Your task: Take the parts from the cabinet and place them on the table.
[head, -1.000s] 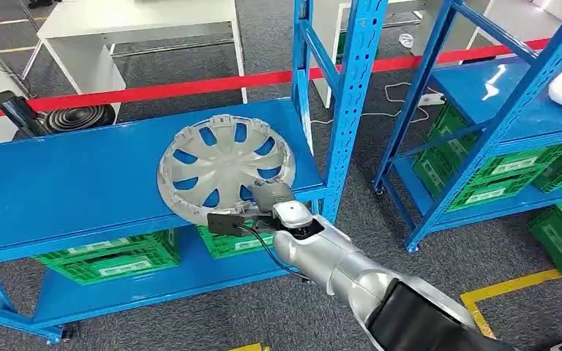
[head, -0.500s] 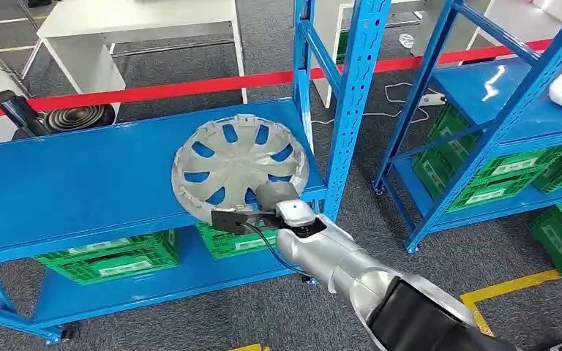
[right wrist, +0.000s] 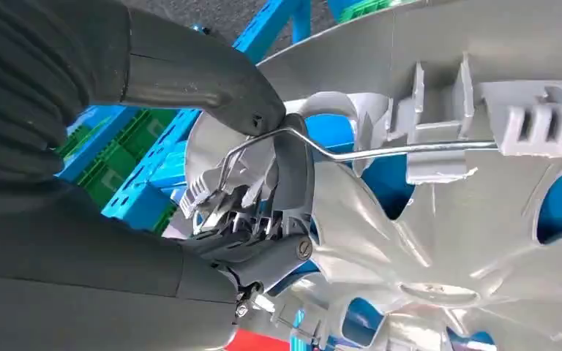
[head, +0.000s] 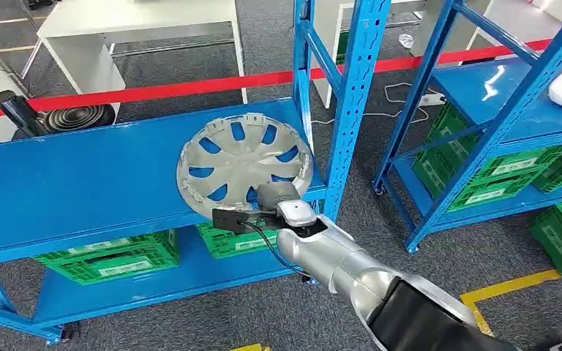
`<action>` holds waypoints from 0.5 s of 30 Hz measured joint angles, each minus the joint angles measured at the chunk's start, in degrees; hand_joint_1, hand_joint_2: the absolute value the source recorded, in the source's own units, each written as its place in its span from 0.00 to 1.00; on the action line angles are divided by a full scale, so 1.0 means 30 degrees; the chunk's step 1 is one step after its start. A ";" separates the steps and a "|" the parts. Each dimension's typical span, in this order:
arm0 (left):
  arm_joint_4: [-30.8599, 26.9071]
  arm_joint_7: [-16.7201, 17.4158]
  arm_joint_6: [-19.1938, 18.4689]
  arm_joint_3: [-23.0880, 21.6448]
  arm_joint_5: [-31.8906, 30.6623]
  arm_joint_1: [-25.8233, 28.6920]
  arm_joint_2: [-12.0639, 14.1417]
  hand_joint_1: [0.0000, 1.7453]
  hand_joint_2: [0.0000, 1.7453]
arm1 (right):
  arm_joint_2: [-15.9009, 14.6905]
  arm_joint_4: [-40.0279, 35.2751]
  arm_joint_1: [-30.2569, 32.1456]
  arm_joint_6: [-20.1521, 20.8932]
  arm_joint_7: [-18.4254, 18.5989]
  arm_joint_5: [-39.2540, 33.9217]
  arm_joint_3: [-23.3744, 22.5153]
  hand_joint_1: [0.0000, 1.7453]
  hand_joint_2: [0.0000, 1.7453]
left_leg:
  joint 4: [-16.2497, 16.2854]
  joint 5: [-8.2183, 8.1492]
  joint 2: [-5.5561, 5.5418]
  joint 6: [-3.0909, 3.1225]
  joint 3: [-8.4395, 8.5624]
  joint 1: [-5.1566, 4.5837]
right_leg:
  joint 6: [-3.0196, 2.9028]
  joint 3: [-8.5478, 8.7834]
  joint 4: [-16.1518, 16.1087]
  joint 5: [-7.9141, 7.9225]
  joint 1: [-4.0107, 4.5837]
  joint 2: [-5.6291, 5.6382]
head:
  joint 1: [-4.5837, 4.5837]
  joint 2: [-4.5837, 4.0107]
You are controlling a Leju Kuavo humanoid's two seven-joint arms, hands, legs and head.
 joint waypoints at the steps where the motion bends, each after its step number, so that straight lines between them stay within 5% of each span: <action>1: 0.0000 -0.0044 -0.0037 0.0000 -0.0044 0.0001 0.0000 0.00 0.00 | 0.0000 0.0000 -0.0001 -0.0175 -0.0131 -0.0044 0.0000 1.00 1.00 | 0.0000 0.0000 0.0001 0.0000 0.0000 -0.0001 | 0.0001 -0.0001 0.0000 0.0000 0.0000 0.0000 | 0.0000 0.0000; 15: 0.0000 -0.0568 -0.0102 0.0110 -0.0306 0.0035 0.0000 0.00 0.00 | 0.0015 -0.2341 -0.0834 -0.3257 -0.2725 -0.0277 -0.0182 1.00 1.00 | -0.0002 0.0005 -0.0002 -0.0001 -0.0049 -0.0003 | 0.0026 -0.0058 0.0005 0.0016 0.0001 0.0015 | -0.0007 0.0000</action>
